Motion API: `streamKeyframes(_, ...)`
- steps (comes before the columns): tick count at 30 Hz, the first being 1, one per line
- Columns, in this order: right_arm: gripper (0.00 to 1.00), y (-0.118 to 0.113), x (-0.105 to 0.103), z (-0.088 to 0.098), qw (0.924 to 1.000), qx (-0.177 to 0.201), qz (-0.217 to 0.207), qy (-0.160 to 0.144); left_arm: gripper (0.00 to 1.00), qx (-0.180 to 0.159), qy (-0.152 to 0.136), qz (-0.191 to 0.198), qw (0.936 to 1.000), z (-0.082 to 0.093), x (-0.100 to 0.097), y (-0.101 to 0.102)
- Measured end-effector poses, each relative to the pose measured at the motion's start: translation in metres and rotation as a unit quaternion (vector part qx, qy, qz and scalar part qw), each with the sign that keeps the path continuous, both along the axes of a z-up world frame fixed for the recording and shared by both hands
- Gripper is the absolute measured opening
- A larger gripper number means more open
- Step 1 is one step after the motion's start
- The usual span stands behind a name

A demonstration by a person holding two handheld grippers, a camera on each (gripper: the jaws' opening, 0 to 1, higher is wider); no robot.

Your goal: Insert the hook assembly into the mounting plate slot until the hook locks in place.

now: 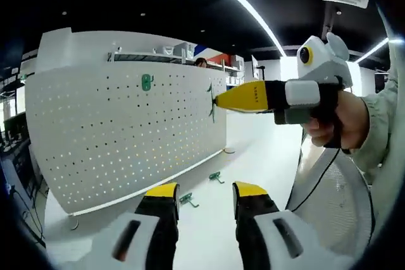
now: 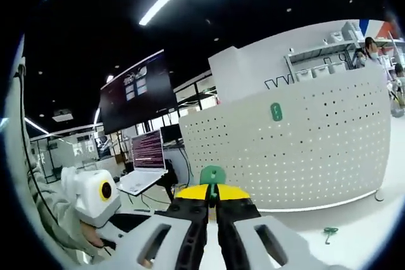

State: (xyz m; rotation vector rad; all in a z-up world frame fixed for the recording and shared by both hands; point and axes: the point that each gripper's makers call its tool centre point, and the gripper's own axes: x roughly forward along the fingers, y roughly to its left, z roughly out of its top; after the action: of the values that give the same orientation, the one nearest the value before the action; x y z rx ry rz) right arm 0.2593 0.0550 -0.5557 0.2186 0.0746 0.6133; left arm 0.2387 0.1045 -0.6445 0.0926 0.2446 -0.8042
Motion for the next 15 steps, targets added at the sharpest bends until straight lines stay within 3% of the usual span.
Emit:
streamKeyframes(6,0.01,-0.03,0.019,0.004,0.9992,0.009,-0.039,-0.003,0.44,0.017,0.044,0.014,0.9988,-0.022,-0.008,0.018)
streamKeyframes(8,0.01,-0.04,0.025,0.008,0.9986,0.009,-0.052,-0.009,0.45,0.02,0.048,0.017,0.9985,-0.026,-0.008,0.023)
streamKeyframes(15,0.01,-0.067,0.046,0.022,0.9945,-0.019,-0.097,-0.035,0.47,0.023,0.079,0.039,0.9959,-0.042,-0.013,0.043)
